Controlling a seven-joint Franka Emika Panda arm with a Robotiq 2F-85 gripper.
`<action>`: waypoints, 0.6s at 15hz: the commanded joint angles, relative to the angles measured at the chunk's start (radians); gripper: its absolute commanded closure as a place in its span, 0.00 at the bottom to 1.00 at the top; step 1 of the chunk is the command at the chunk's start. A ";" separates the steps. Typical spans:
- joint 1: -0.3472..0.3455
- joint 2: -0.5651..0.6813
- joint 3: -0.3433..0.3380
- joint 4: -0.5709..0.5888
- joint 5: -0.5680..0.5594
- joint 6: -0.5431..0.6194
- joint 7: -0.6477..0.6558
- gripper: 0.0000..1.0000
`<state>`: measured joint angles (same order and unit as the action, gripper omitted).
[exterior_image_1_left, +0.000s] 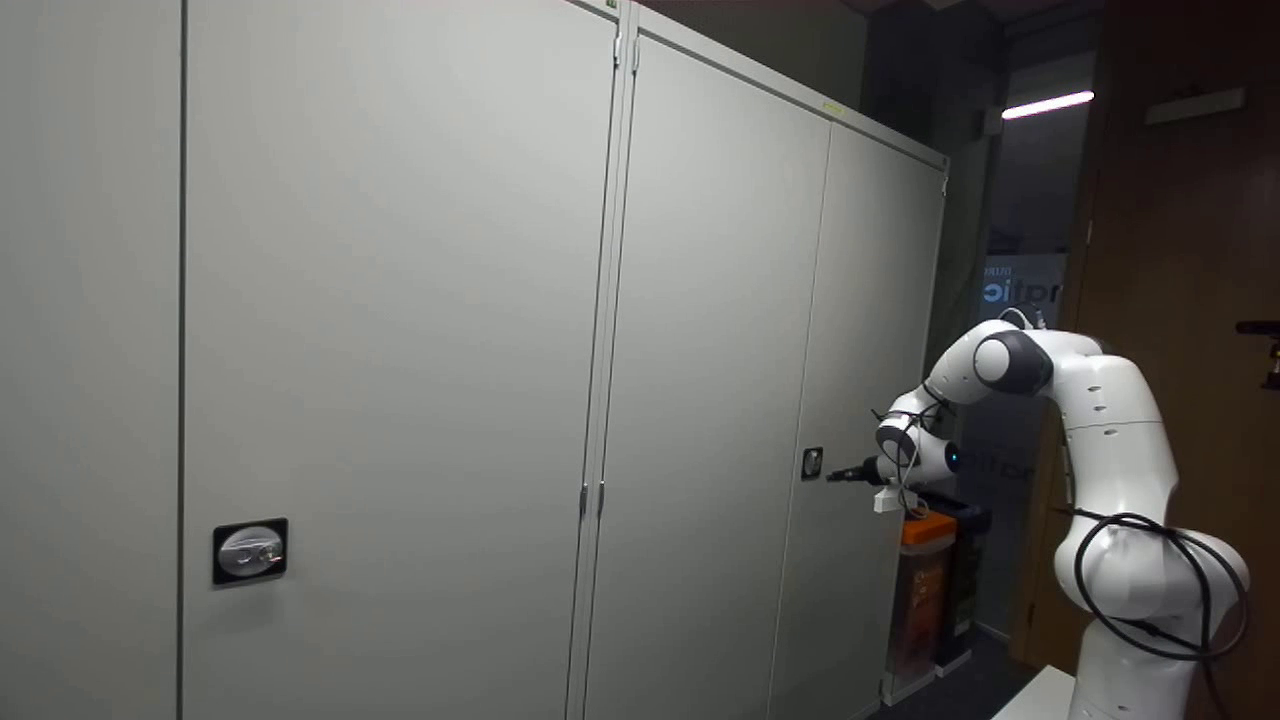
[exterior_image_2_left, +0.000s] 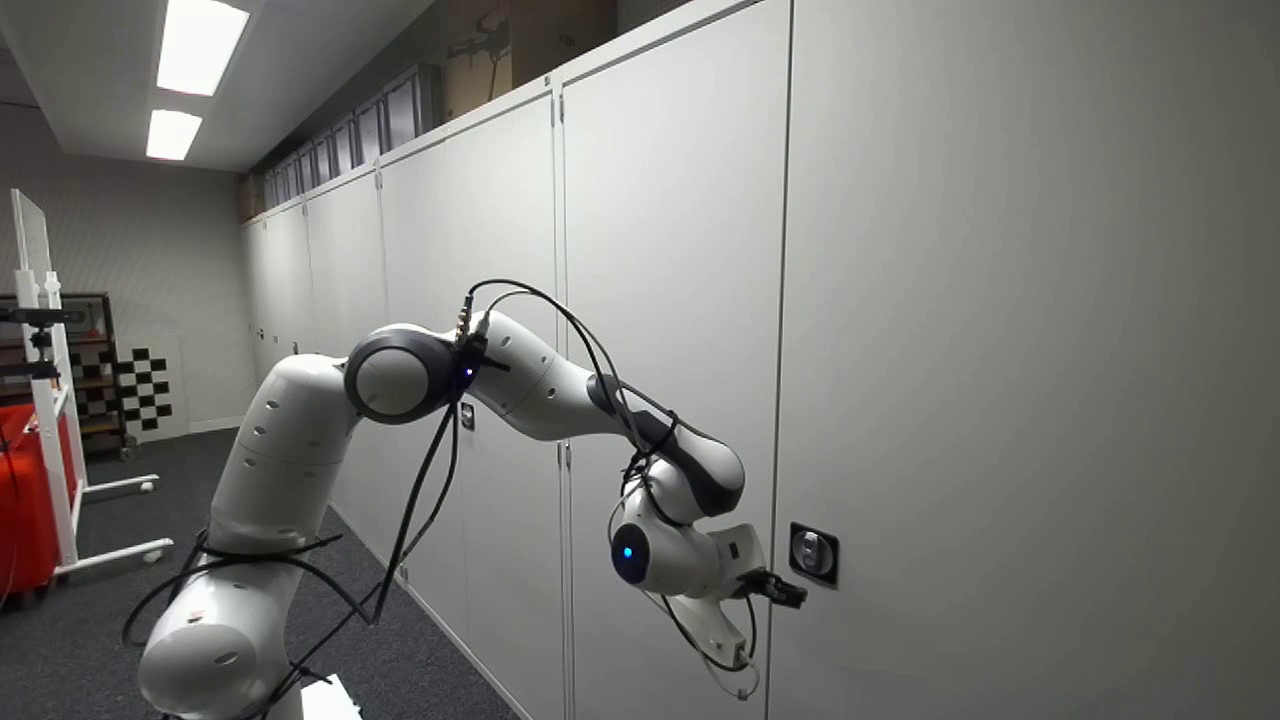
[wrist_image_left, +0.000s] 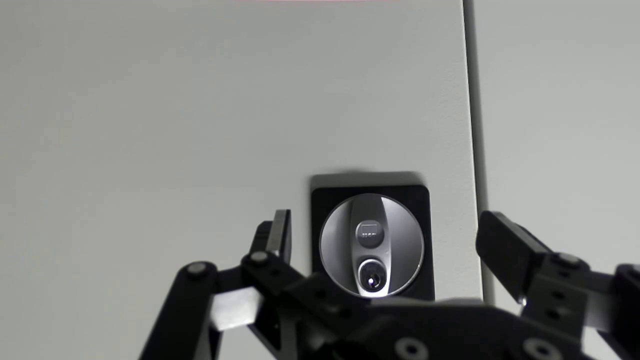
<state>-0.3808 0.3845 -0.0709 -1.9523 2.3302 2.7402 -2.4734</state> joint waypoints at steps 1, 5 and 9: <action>0.000 0.000 0.000 0.000 0.000 0.000 0.000 0.00; -0.002 0.005 -0.004 -0.004 0.014 -0.032 -0.028 0.00; -0.003 0.051 -0.013 0.041 -0.006 -0.039 -0.067 0.00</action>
<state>-0.3808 0.4014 -0.0727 -1.9472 2.3301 2.7393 -2.4961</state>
